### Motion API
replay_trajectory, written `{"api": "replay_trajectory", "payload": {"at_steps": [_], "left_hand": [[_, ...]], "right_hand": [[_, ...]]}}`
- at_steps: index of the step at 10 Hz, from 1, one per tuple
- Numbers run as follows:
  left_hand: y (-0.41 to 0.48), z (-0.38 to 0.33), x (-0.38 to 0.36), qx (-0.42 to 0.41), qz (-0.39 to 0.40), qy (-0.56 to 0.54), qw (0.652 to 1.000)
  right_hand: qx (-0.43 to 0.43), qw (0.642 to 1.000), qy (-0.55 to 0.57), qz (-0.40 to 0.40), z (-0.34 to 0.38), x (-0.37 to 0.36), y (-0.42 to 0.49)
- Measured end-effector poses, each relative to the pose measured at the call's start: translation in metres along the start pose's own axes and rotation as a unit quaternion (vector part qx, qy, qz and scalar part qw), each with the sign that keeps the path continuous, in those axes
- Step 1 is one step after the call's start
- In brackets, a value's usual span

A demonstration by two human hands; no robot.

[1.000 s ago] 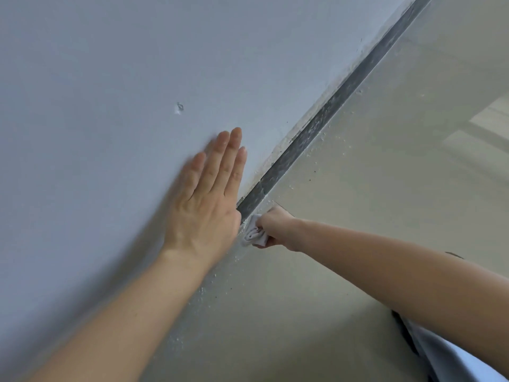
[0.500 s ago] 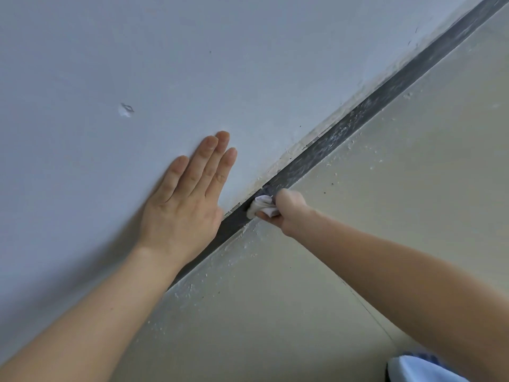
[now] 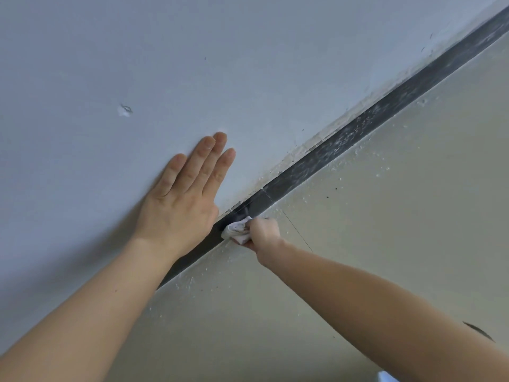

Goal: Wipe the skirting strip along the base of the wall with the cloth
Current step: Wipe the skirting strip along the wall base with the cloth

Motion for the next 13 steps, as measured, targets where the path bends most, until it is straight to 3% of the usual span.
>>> {"api": "replay_trajectory", "payload": {"at_steps": [1, 2, 3, 4, 5, 6, 7, 8, 9, 10, 12, 13], "left_hand": [[-0.001, 0.0, 0.0, -0.003, 0.004, -0.001, 1.0], [-0.002, 0.0, 0.0, -0.002, -0.001, -0.009, 1.0], [-0.001, 0.0, 0.0, 0.004, -0.001, -0.009, 1.0], [-0.002, 0.0, -0.001, 0.005, 0.001, -0.007, 1.0], [-0.001, 0.0, 0.0, -0.002, 0.001, 0.002, 1.0], [-0.001, 0.005, 0.004, -0.03, 0.006, 0.018, 0.999], [-0.002, 0.012, 0.007, -0.072, 0.016, 0.033, 0.997], [-0.002, 0.014, 0.007, -0.082, 0.019, 0.044, 0.996], [-0.001, 0.013, 0.008, -0.082, 0.018, 0.047, 0.995], [-0.001, 0.014, 0.01, -0.083, 0.017, 0.031, 0.996], [0.001, 0.015, 0.011, -0.084, 0.017, 0.009, 0.996], [0.0, 0.014, 0.01, -0.083, 0.022, 0.009, 0.996]], "right_hand": [[0.025, 0.986, -0.155, -0.052, 0.015, 0.029, 0.016], [0.034, 0.995, 0.011, -0.09, 0.011, 0.08, 0.039], [0.06, 0.936, 0.34, -0.075, 0.006, 0.111, 0.032], [0.071, 0.962, 0.259, -0.041, -0.007, 0.084, 0.014], [0.044, 0.978, 0.184, 0.093, -0.012, 0.011, -0.009], [0.016, 0.966, 0.122, 0.228, -0.021, -0.063, -0.038], [-0.054, 0.95, 0.205, 0.231, -0.018, -0.098, -0.043], [-0.101, 0.978, 0.035, 0.18, -0.007, -0.115, -0.005], [-0.063, 0.984, 0.063, 0.152, -0.002, -0.095, -0.006], [-0.039, 0.943, 0.282, 0.174, 0.005, -0.059, 0.0], [-0.023, 0.906, 0.419, 0.053, 0.007, 0.032, -0.006], [0.008, 0.865, 0.502, 0.021, 0.004, 0.049, -0.016]]}}
Point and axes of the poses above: each hand's wrist, its own y-axis towards the middle knuckle, its own x-axis out of the back of the hand, z = x × y, the point moved 4 cm from there along y, towards the middle knuckle, and after that the axes turned 14 degrees about -y, right-handed, at the moved point
